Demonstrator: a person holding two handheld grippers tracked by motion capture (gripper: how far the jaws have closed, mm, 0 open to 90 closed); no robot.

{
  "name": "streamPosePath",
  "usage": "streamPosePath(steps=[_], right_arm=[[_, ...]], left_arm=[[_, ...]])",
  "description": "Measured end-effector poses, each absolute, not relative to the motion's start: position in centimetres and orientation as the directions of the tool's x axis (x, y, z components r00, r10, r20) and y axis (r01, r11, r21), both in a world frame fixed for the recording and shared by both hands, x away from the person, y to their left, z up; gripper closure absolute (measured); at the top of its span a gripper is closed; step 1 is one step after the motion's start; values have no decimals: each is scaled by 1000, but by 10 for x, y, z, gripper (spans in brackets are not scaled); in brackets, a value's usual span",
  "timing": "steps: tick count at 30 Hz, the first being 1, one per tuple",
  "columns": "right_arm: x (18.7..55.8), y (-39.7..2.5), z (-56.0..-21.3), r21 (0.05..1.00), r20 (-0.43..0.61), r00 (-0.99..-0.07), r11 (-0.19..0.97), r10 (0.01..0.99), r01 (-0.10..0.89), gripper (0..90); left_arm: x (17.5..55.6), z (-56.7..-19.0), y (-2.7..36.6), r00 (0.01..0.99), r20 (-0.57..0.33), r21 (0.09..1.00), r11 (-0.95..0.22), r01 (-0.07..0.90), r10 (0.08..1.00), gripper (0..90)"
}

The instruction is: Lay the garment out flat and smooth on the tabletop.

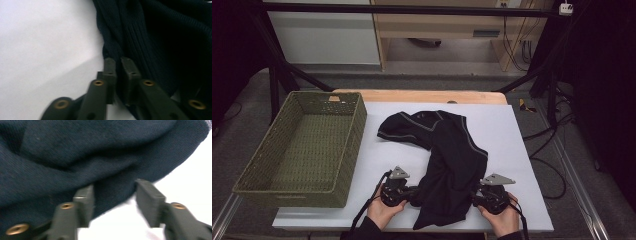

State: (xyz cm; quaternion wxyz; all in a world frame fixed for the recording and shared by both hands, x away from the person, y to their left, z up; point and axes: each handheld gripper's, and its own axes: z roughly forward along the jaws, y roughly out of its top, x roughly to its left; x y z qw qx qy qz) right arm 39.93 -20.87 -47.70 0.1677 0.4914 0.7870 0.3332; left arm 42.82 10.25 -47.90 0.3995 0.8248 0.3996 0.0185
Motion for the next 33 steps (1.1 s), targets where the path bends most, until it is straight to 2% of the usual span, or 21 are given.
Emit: streamPosePath(steps=[1, 3, 7, 10, 15, 20, 22, 24, 28, 33], right_arm=[[400, -208, -477, 688, 81, -470, 292, 879, 664, 846], [400, -208, -476, 687, 88, -480, 296, 873, 664, 879], [398, -221, -463, 728, 117, -473, 248, 873, 639, 888], [395, -241, -448, 774, 98, -427, 201, 899, 601, 889], [397, -274, -434, 801, 63, -339, 155, 939, 579, 889], [400, -298, -438, 789, -29, -255, 179, 966, 588, 887], [405, -303, -449, 769, -13, -256, 173, 966, 615, 880], [411, -303, -459, 752, 11, -284, 179, 959, 634, 843], [410, -290, -450, 797, 23, -337, 186, 941, 574, 595], [408, -256, -438, 815, 73, -459, 212, 886, 539, 458]], left_arm=[[428, -478, 104, 681, -288, 676, -361, 642, 673, 850], [427, -474, 108, 679, -283, 686, -352, 637, 677, 855], [425, -459, 131, 663, -287, 716, -304, 628, 692, 858], [416, -446, 154, 650, -301, 735, -265, 625, 698, 859], [392, -438, 182, 628, -258, 733, -275, 623, 734, 860], [376, -442, 197, 612, -257, 700, -293, 651, 748, 857], [374, -449, 197, 619, -264, 695, -299, 654, 740, 842], [377, -451, 195, 618, -231, 705, -309, 639, 751, 775], [392, -453, 189, 616, -231, 725, -289, 625, 753, 586], [412, -464, 169, 640, -215, 724, -320, 611, 737, 514]])
